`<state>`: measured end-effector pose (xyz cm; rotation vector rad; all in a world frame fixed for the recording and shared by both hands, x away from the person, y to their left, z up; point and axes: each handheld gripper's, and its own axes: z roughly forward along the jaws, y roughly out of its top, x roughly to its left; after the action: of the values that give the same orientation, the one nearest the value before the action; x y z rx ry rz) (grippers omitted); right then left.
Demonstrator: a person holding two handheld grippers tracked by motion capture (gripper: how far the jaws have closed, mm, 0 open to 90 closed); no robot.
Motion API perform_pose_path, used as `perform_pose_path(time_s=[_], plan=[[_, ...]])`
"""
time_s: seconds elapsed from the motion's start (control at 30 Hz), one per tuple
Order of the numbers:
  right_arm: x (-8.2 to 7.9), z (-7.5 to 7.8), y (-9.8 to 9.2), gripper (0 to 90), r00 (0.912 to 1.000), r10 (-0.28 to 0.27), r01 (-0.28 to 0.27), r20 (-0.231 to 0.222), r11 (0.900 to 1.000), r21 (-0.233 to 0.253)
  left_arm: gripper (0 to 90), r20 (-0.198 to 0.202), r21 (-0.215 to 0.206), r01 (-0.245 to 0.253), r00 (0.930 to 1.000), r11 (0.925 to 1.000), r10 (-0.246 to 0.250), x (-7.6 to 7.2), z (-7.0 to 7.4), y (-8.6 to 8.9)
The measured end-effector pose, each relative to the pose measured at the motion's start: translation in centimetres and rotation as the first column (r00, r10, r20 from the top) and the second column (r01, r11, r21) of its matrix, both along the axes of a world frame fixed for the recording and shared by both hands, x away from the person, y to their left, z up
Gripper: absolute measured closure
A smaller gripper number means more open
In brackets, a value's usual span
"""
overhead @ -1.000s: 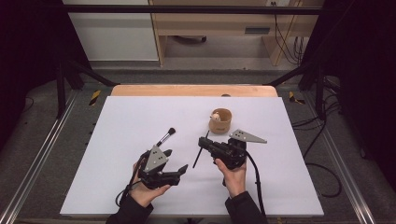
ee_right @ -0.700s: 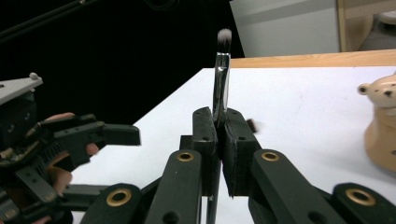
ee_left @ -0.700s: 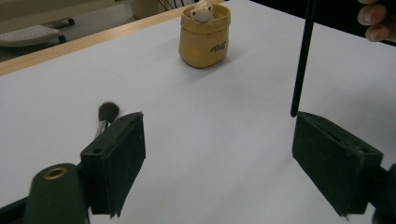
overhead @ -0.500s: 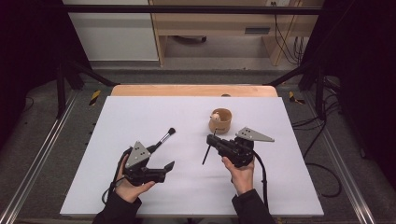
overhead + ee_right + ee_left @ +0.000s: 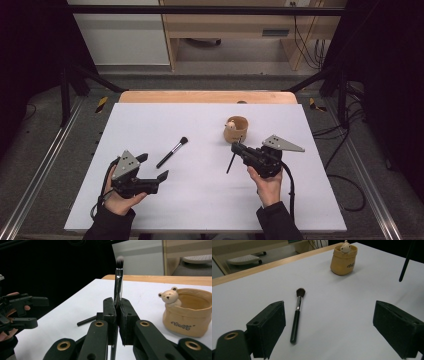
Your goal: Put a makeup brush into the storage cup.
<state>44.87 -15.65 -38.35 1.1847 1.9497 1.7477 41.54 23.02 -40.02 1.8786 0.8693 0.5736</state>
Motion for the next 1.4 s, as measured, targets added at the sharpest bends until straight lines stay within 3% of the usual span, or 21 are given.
perform_pose_path(time_s=[0.57, 0.97, 1.4], plan=[[0.6, 1.2, -1.3, 84.9, 0.9985, -0.046, 0.047, 0.03, 0.998, -0.043, 9.5, -0.012, 0.001, -0.067, 0.9977, 0.9978, 0.067, 0.1, -0.9, 3.9], [2.4, 1.9, -2.0, 84.9, 0.9931, -0.108, 0.111, 0.046, 0.991, -0.075, 9.3, -0.015, -0.003, -0.088, 0.996, 0.9961, 0.088, 0.0, -1.0, 4.6], [5.3, 2.7, -2.0, 84.9, 0.9796, -0.186, 0.194, 0.077, 0.974, -0.118, 9.5, -0.023, -0.004, -0.094, 0.9953, 0.9956, 0.094, 0.2, -1.3, 4.7]])
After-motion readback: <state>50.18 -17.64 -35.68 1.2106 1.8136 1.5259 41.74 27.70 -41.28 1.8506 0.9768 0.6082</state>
